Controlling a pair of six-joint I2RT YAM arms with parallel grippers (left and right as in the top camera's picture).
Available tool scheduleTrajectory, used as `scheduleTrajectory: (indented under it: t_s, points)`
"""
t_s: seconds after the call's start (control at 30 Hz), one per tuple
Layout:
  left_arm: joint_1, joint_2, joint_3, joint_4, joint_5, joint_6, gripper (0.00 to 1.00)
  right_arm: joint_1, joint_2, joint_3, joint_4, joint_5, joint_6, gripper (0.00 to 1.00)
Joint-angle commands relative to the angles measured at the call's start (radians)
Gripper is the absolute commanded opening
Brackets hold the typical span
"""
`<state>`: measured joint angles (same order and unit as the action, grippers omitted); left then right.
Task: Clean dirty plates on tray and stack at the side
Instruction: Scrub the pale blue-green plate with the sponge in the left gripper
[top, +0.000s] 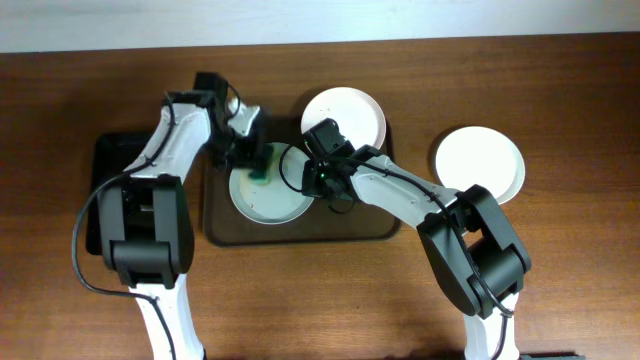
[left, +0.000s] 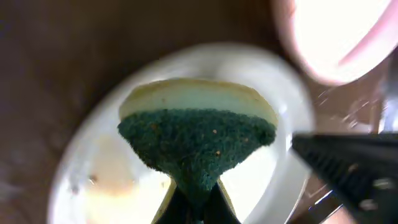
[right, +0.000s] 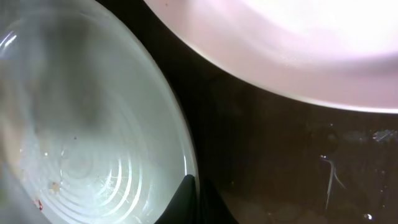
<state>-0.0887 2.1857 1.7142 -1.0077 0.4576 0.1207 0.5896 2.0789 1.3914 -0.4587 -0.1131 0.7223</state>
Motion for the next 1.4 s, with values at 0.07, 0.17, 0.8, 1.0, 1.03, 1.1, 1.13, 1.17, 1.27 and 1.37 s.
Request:
scheduleTrajectory:
  t_s: [0.07, 0.17, 0.8, 1.0, 1.03, 1.1, 1.13, 1.17, 1.27, 1.37]
  points:
    - [0.006, 0.004, 0.067, -0.005, 0.002, 0.039, 0.01, 0.005, 0.008, 0.015, -0.001, -0.003, -0.011, 0.04]
    - [-0.008, 0.012, 0.019, -0.006, -0.002, 0.039, 0.01, 0.005, 0.008, 0.015, -0.001, -0.003, -0.011, 0.04]
    - [-0.013, 0.014, -0.15, 0.262, -0.783, -0.043, 0.01, 0.005, 0.008, 0.015, -0.001, -0.003, -0.011, 0.04]
    - [-0.133, 0.013, -0.107, 0.274, -1.029, -0.095, 0.01, 0.005, 0.008, 0.015, -0.009, -0.003, -0.01, 0.04]
    - [-0.151, 0.013, -0.099, 0.274, -1.03, -0.095, 0.01, 0.005, 0.008, 0.015, -0.009, -0.007, -0.011, 0.04]
    - [-0.179, 0.013, -0.097, 0.264, -1.025, -0.096, 0.01, 0.003, 0.008, 0.015, 0.0, -0.008, -0.011, 0.04]
    - [-0.183, 0.013, -0.097, 0.256, -1.018, -0.1, 0.01, 0.001, 0.008, 0.016, 0.008, -0.014, -0.021, 0.04]
    - [-0.185, 0.013, -0.097, 0.232, -0.993, -0.119, 0.01, -0.005, 0.008, 0.027, 0.014, -0.041, -0.054, 0.04]
    - [-0.169, 0.013, -0.097, 0.165, -0.834, -0.155, 0.01, -0.017, 0.008, 0.08, 0.023, -0.068, -0.092, 0.15]
    - [-0.139, 0.013, -0.097, 0.128, -0.651, -0.156, 0.01, -0.017, 0.008, 0.103, 0.082, -0.068, -0.098, 0.45]
